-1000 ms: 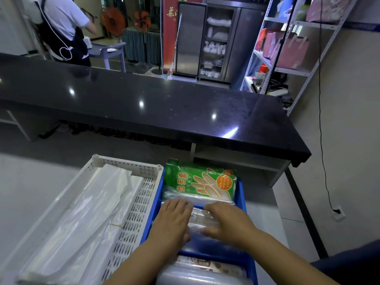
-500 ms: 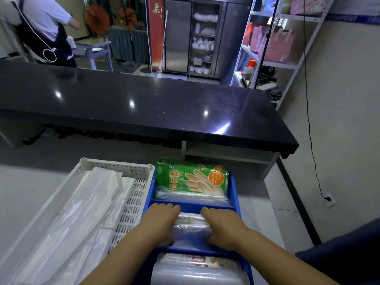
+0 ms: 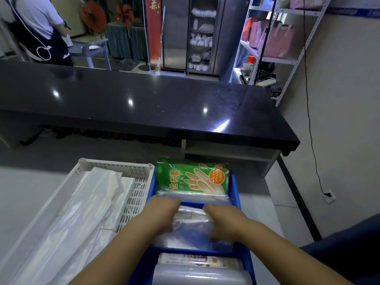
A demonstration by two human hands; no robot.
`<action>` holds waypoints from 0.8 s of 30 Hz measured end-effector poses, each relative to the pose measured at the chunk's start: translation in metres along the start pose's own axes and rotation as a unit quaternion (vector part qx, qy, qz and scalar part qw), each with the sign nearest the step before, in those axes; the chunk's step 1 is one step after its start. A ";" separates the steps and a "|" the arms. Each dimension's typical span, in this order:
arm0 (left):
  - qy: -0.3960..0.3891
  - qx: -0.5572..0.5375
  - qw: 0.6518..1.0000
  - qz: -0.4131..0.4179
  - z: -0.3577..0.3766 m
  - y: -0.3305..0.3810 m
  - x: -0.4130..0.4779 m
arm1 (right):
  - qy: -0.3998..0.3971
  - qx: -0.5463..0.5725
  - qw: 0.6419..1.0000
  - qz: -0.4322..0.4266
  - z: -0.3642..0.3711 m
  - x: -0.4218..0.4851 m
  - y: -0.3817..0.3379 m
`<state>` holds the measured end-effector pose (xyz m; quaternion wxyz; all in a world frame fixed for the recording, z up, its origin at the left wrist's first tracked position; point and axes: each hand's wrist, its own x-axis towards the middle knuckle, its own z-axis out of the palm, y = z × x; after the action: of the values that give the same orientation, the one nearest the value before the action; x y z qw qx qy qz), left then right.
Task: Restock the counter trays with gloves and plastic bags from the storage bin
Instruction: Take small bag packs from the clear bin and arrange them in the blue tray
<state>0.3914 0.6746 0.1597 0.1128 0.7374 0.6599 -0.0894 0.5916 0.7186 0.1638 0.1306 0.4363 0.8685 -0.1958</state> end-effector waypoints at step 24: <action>0.207 -0.001 0.977 0.059 0.029 0.010 -0.024 | 0.133 -0.124 0.978 -0.102 0.015 -0.010 0.014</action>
<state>0.3988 0.6424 0.1396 -0.0200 0.7774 0.6245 0.0724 0.6097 0.7123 0.1510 0.0460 0.3477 0.9356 -0.0392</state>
